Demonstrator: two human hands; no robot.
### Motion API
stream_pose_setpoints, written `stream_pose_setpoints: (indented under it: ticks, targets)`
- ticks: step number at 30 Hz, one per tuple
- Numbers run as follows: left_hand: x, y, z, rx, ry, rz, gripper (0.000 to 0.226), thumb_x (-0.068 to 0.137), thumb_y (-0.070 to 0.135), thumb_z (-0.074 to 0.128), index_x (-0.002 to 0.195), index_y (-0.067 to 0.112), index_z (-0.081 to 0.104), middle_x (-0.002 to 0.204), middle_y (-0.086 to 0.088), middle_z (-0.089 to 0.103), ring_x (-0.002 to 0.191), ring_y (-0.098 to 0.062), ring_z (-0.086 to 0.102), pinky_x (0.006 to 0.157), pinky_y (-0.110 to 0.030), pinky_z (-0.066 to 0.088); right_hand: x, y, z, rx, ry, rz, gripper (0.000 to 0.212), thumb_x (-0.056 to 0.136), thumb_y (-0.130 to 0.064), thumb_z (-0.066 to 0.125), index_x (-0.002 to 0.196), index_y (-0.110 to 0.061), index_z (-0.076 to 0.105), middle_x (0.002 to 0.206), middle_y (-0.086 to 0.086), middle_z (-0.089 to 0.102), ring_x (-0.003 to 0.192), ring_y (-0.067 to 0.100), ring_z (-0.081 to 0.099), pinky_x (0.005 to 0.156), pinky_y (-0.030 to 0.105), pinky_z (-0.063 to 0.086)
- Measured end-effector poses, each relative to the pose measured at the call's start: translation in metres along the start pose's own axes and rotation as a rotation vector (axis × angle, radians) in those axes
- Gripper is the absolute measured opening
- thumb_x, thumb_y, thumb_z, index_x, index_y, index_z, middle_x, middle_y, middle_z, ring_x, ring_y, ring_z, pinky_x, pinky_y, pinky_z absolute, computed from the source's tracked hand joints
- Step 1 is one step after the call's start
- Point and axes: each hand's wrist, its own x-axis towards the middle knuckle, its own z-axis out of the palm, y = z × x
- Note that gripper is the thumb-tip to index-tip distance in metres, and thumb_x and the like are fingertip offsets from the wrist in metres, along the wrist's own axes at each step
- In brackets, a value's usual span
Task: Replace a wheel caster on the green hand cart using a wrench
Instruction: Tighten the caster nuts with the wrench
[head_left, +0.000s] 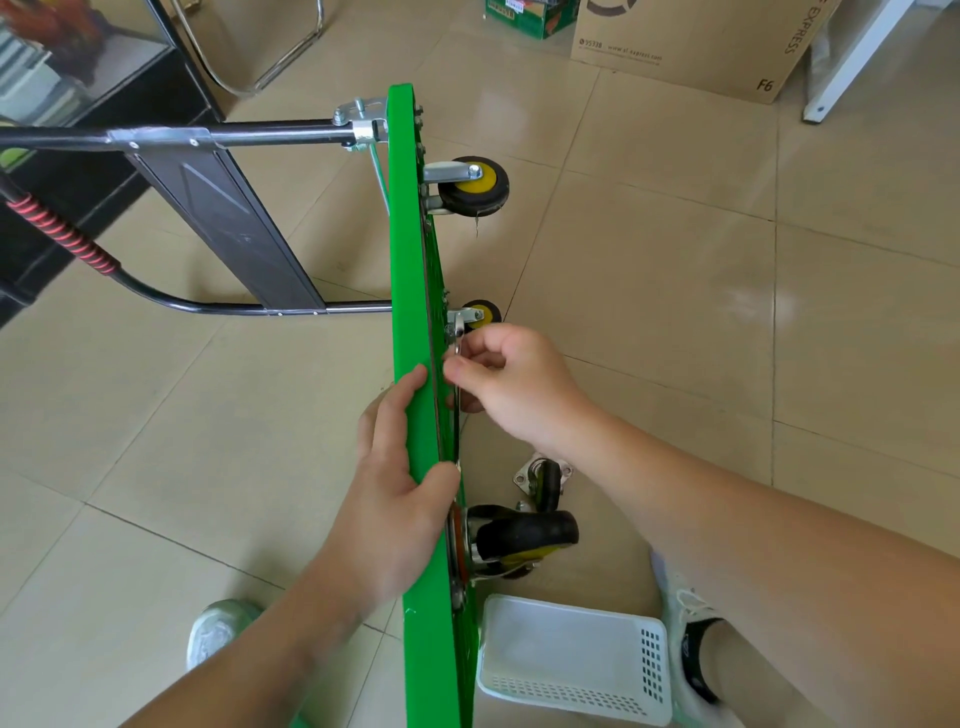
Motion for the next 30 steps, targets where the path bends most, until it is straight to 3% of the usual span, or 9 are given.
stream_pose_setpoints:
  ticks: [3, 6, 9, 11, 14, 18, 26, 30]
  targets:
    - [0.001, -0.001, 0.0, 0.014, 0.008, -0.004, 0.077, 0.081, 0.02, 0.055, 0.146, 0.049, 0.028, 0.137, 0.023, 0.035, 0.117, 0.029, 0.036, 0.092, 0.008, 0.027, -0.007, -0.012, -0.011, 0.102, -0.015, 0.006, 0.007, 0.095, -0.016, 0.068, 0.088, -0.017, 0.067, 0.091, 0.015, 0.073, 0.078, 0.026, 0.074, 0.075, 0.048, 0.063]
    - [0.0, 0.0, 0.0, 0.032, 0.023, -0.016, 0.076, 0.094, 0.003, 0.057, 0.152, 0.044, 0.028, 0.137, 0.013, 0.036, 0.112, 0.028, 0.039, 0.092, 0.004, 0.032, -0.016, -0.023, -0.021, 0.115, -0.001, -0.022, 0.008, 0.096, -0.014, 0.066, 0.088, -0.017, 0.065, 0.089, 0.009, 0.073, 0.078, 0.026, 0.075, 0.072, 0.044, 0.063]
    - [-0.002, 0.0, 0.001, 0.016, 0.018, -0.034, 0.076, 0.094, 0.007, 0.057, 0.152, 0.047, 0.028, 0.141, 0.01, 0.037, 0.122, 0.007, 0.046, 0.113, -0.03, 0.041, -0.029, -0.028, -0.028, 0.124, 0.009, -0.048, 0.008, 0.096, -0.014, 0.066, 0.089, -0.016, 0.065, 0.085, 0.004, 0.073, 0.075, 0.024, 0.075, 0.069, 0.04, 0.062]
    - [-0.004, 0.002, 0.001, -0.007, 0.009, -0.053, 0.077, 0.086, 0.022, 0.058, 0.152, 0.05, 0.029, 0.144, 0.008, 0.041, 0.12, -0.007, 0.054, 0.108, -0.041, 0.047, -0.04, -0.03, -0.031, 0.147, 0.005, -0.061, 0.007, 0.096, -0.013, 0.067, 0.089, -0.014, 0.066, 0.083, 0.003, 0.072, 0.073, 0.024, 0.075, 0.069, 0.041, 0.062]
    - [-0.006, 0.005, 0.001, -0.036, 0.007, -0.089, 0.081, 0.077, 0.031, 0.053, 0.15, 0.055, 0.027, 0.145, 0.005, 0.048, 0.107, -0.012, 0.064, 0.097, -0.044, 0.055, -0.059, -0.028, -0.036, 0.169, 0.01, -0.071, 0.006, 0.095, -0.012, 0.067, 0.09, -0.013, 0.066, 0.081, 0.003, 0.071, 0.073, 0.025, 0.074, 0.072, 0.044, 0.063]
    - [-0.012, 0.006, 0.002, -0.067, 0.005, -0.104, 0.08, 0.081, 0.032, 0.051, 0.152, 0.056, 0.024, 0.145, 0.006, 0.051, 0.108, -0.019, 0.066, 0.097, -0.05, 0.056, -0.086, -0.02, -0.045, 0.193, 0.014, -0.057, 0.005, 0.096, -0.011, 0.066, 0.091, -0.011, 0.066, 0.084, 0.006, 0.072, 0.077, 0.028, 0.075, 0.073, 0.044, 0.063]
    - [-0.035, 0.004, 0.007, -0.082, 0.003, -0.115, 0.078, 0.088, 0.034, 0.044, 0.158, 0.052, 0.014, 0.152, 0.009, 0.045, 0.12, -0.016, 0.059, 0.107, -0.048, 0.05, -0.128, 0.003, -0.042, 0.13, -0.023, -0.028, 0.006, 0.095, -0.011, 0.067, 0.091, -0.016, 0.067, 0.086, 0.006, 0.073, 0.084, 0.027, 0.075, 0.079, 0.048, 0.062]
    - [-0.047, 0.0, 0.01, -0.084, 0.012, -0.117, 0.076, 0.091, 0.034, 0.043, 0.158, 0.053, 0.012, 0.151, 0.008, 0.047, 0.114, -0.019, 0.064, 0.103, -0.05, 0.053, -0.146, 0.014, -0.036, 0.127, -0.039, 0.001, 0.008, 0.094, -0.009, 0.067, 0.09, -0.017, 0.068, 0.086, 0.006, 0.074, 0.087, 0.029, 0.075, 0.078, 0.045, 0.062]
